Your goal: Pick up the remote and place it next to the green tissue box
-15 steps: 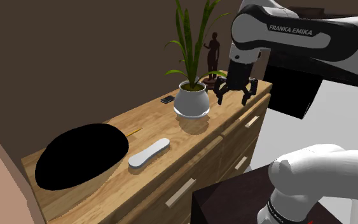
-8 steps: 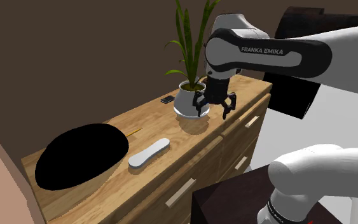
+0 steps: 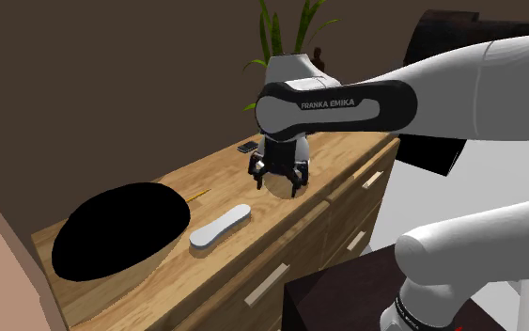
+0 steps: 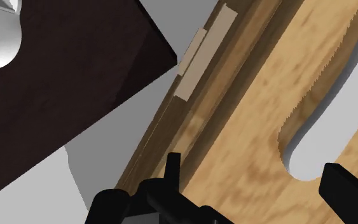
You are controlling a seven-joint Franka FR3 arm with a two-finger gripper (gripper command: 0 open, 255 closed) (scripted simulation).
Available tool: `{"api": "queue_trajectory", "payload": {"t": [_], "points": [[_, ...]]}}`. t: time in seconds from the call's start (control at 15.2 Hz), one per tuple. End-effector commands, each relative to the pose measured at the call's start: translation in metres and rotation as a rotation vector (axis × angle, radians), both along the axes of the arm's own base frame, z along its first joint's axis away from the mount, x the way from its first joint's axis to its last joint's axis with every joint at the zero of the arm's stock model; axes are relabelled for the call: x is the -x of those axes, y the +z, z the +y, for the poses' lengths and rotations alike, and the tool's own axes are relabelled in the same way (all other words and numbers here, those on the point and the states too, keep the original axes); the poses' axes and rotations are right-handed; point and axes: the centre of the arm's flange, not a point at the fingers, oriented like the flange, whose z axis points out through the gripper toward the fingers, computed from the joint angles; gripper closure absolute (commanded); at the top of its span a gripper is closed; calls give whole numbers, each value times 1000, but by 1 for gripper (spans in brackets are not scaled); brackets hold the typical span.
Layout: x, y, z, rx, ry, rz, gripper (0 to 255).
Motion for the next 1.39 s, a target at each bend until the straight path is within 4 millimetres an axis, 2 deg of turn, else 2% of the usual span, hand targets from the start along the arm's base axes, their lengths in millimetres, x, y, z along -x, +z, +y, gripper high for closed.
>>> {"api": "queue_trajectory", "payload": {"t": [0.0,0.4,0.79,0.86,1.32], "points": [[-7,-17,22,2,-54,1,0],[-40,-59,82,14,-204,4,0],[-82,-103,135,26,-354,6,0],[-86,-107,140,27,-369,6,0],[-87,-144,141,27,-369,6,0]]}}
